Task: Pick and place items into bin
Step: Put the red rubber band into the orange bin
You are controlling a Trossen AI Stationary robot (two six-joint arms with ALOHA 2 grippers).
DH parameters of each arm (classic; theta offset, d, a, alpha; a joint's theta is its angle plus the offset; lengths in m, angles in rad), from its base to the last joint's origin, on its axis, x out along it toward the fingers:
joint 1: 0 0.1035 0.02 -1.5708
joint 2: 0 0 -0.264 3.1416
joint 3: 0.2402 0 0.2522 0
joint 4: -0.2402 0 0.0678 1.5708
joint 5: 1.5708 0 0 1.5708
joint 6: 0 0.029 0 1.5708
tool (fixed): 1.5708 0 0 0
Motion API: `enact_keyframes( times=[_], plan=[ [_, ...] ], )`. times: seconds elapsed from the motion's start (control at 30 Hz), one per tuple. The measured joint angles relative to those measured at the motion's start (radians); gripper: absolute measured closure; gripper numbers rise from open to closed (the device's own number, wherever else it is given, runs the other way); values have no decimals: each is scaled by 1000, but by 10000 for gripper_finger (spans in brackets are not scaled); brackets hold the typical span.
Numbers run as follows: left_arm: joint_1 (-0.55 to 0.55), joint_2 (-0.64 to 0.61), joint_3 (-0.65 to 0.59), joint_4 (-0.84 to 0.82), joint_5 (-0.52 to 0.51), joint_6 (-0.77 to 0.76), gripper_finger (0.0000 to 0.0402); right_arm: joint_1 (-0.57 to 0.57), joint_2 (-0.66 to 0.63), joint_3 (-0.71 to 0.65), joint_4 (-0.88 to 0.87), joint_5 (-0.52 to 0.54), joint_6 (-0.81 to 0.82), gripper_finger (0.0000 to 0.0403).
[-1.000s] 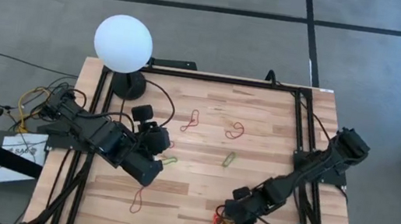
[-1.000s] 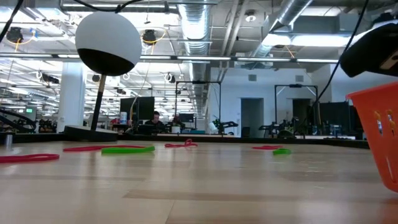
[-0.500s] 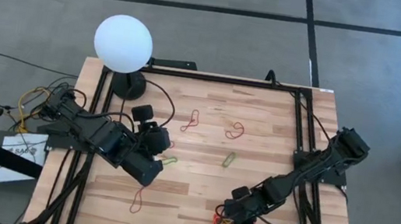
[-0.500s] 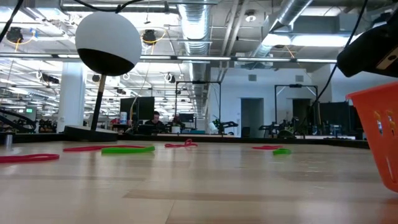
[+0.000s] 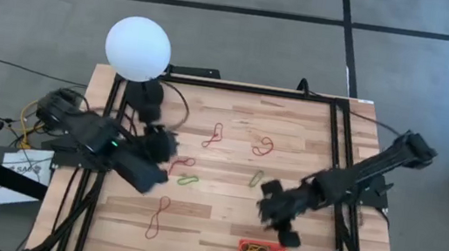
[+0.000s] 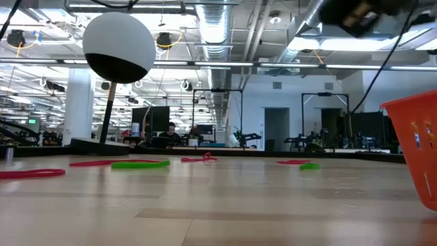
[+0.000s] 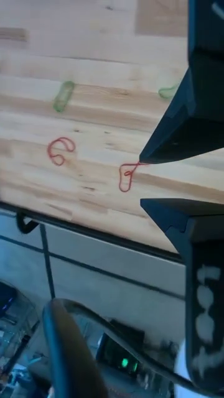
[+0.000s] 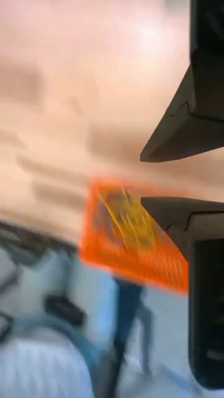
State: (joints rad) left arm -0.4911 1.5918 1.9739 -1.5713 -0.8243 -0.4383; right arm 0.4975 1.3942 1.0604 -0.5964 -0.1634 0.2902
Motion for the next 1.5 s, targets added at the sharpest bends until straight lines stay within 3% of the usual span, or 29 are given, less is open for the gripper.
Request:
enact_keyframes(
  times=[0.17, 0.27, 0.37, 0.5, 0.63, 0.8, 0.9, 1.0, 1.13, 1.23, 1.5],
  plan=[
    [-9, -116, -11, 3, 8, -94, 310, -91, -131, 1, -38, 199, -136, 307],
    [-28, -194, -103, 2, -31, -148, 310, -148, -141, 1, -48, 242, -178, 307],
    [-45, -267, -293, 3, -92, -235, 310, -202, -103, 1, -98, 244, -240, 307],
    [-60, -363, -620, 114, -138, -474, 310, -297, -14, 0, -110, 242, -290, 307],
    [-58, -402, -898, 316, -18, -559, 310, -431, 83, 0, -122, 185, -344, 307],
    [-30, -403, -1124, 623, -18, -593, 310, -629, 176, 0, -96, -41, -383, 307],
    [23, -403, -1216, 853, 24, -534, 310, -727, 203, 0, -98, -99, -369, 307],
    [101, -397, -1293, 1117, 130, -358, 310, -796, 230, 0, -100, -90, -363, 307],
    [201, -385, -1352, 1417, 121, -154, 310, -819, 280, 1, -92, -96, -369, 307],
    [268, -380, -1375, 1508, 115, -113, 310, -797, 335, 0, -92, -86, -398, 307],
    [405, -263, -1388, 1611, 264, -105, 310, -757, 408, 1, -3, 111, -418, 307]
  ],
)
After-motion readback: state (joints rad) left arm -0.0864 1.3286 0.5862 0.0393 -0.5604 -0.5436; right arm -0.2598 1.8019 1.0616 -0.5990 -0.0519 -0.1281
